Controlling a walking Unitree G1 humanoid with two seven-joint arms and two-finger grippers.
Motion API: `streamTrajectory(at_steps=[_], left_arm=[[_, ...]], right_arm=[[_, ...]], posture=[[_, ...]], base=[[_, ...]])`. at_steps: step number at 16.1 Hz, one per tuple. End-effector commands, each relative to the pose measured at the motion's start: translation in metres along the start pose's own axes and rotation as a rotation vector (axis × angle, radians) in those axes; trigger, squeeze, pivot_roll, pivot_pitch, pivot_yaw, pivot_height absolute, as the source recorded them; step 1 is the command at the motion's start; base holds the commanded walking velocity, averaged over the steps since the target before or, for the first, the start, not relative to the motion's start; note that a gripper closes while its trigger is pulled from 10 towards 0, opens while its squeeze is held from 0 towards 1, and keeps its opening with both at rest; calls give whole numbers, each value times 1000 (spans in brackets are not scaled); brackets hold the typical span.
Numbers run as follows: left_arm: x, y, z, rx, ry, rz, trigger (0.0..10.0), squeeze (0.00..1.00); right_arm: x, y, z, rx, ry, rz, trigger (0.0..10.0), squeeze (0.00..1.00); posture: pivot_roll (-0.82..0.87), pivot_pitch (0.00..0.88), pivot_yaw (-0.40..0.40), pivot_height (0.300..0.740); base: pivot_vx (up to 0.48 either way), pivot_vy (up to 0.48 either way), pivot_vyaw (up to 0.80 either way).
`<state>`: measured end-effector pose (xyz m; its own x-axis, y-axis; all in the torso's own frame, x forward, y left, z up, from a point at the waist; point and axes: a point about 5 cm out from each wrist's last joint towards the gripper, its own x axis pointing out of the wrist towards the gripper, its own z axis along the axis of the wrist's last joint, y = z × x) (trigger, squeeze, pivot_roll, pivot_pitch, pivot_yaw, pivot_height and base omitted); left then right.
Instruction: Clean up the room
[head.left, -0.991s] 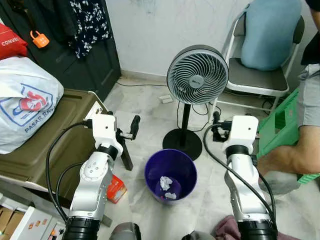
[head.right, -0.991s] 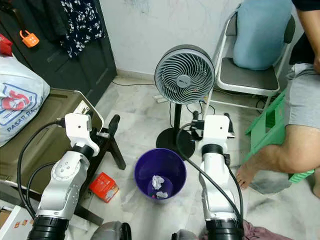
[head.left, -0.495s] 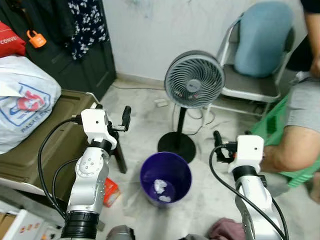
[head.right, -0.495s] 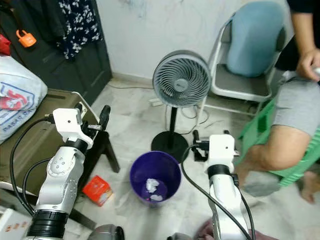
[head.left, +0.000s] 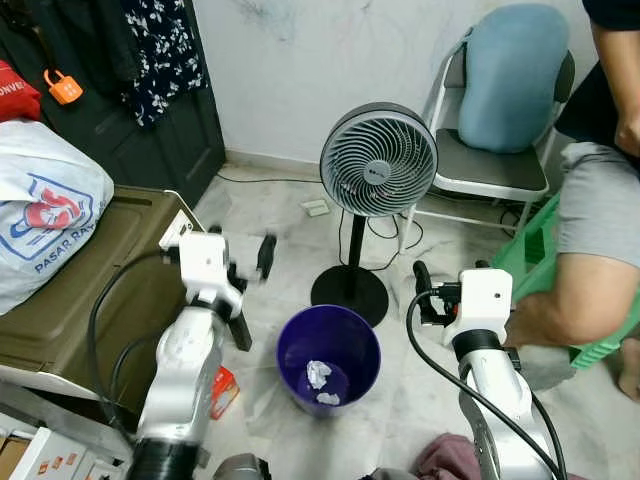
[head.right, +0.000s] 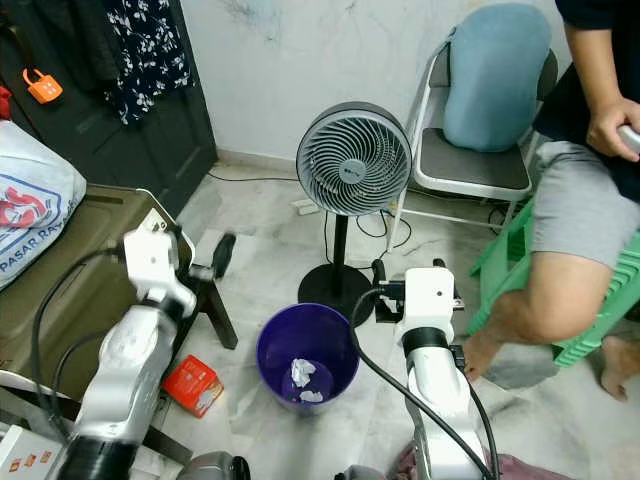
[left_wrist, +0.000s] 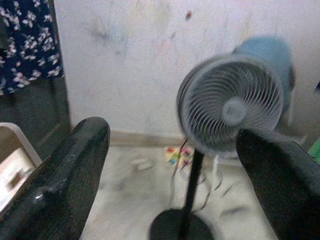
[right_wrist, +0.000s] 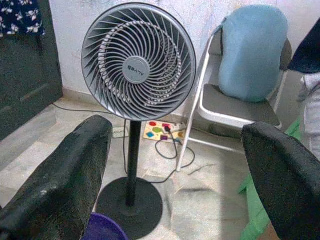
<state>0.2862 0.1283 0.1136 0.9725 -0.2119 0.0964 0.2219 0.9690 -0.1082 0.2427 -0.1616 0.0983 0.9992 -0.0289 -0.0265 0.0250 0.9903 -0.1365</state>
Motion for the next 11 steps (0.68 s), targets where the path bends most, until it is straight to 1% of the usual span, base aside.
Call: streamTrajectory(at_steps=[1,2,3,5,6,7,9,10,11], left_arm=[[4,-1,-1,-13,7,-14,10000,0],[6,-4,-2,-6,7,-30,10000,0],[10,-9,-7,18,11,-29,10000,0],[7,-15,-7,30,9,-41,10000,0],[1,-16,-9,33,18,-37,10000,0],[-9,-12,-13,37,41,-23,10000,0],[-15,-4,-17,45,59,-17,10000,0],[-17,6,-20,51,75,-4,10000,0],[-18,9,-21,51,78,2,10000,0]], right_arm=[[3,1,6,-31,-24,19,10000,0],[5,-2,8,-35,-34,16,10000,0],[8,-9,9,-66,-38,10,10000,0],[12,-4,8,-83,-49,41,10000,0],[15,-1,6,-63,-42,46,10000,0],[19,6,3,-33,-33,56,10000,0],[25,12,7,-21,-47,68,10000,0],[32,16,14,-3,-65,63,10000,0],[33,17,17,1,-73,65,10000,0]], posture=[[-147,0,14,740],[-163,0,11,740],[-153,0,6,740],[-123,0,14,740],[-87,0,16,740],[-64,0,18,740],[-47,0,12,740],[-46,0,8,740],[-46,0,8,740]], base=[[0,0,0],[0,0,-594],[0,0,0],[0,0,0],[0,0,800],[0,0,800],[0,0,800],[0,0,800],[0,0,800]])
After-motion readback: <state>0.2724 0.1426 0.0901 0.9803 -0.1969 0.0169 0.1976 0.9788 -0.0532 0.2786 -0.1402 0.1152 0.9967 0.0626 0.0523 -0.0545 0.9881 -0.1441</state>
